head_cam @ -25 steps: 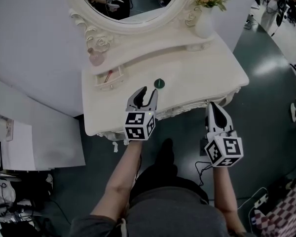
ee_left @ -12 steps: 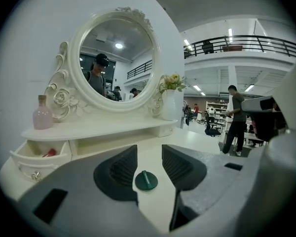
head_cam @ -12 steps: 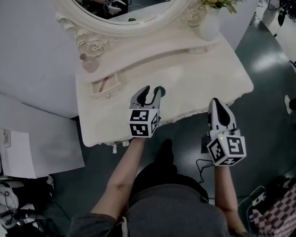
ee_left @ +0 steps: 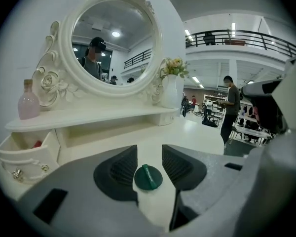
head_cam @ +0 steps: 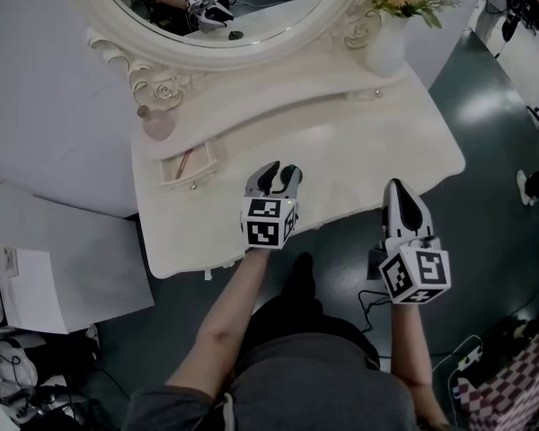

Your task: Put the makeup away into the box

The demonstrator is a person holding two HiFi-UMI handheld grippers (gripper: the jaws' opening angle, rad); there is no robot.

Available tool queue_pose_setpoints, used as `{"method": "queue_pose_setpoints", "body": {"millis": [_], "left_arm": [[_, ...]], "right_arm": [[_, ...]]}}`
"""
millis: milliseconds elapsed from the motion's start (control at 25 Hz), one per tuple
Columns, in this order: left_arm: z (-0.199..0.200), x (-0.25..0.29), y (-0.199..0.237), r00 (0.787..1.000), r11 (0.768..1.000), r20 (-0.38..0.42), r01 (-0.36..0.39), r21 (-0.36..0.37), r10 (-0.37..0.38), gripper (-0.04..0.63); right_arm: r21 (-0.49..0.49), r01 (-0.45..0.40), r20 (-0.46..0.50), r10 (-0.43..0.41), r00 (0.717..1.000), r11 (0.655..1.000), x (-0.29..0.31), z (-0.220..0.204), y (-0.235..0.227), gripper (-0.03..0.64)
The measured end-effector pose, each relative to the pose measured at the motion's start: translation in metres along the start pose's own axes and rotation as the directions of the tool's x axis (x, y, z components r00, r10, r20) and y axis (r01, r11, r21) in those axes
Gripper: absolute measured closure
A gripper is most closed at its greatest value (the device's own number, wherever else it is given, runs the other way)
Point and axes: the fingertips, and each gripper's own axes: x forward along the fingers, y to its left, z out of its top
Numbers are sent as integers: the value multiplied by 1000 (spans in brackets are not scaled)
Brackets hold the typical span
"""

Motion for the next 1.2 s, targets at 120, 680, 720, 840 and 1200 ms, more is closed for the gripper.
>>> {"method": "queue_pose_setpoints", "body": {"millis": [120, 680, 720, 840, 1200], "left_arm": [[-9, 10, -1, 999, 1000, -46, 4, 7, -3, 451], [-42, 32, 1, 977, 999, -215, 26, 31, -19, 454], [-45, 33, 0, 974, 999, -227, 29, 31, -21, 454], [-51, 37, 0, 965, 999, -262, 31, 31, -22, 460], [-57, 42, 2, 953, 997, -304, 23, 70, -1, 522]], "right_arm": [[1, 10, -7, -10, 1000, 1000, 4, -2, -3, 614], [27, 30, -20, -29, 999, 999, 18, -3, -6, 614], [27, 32, -20, -31, 999, 999, 19, -3, -6, 614], [25, 39, -18, -38, 999, 999, 21, -2, -8, 614], [24, 55, -19, -54, 998, 998, 24, -1, -13, 614]]}}
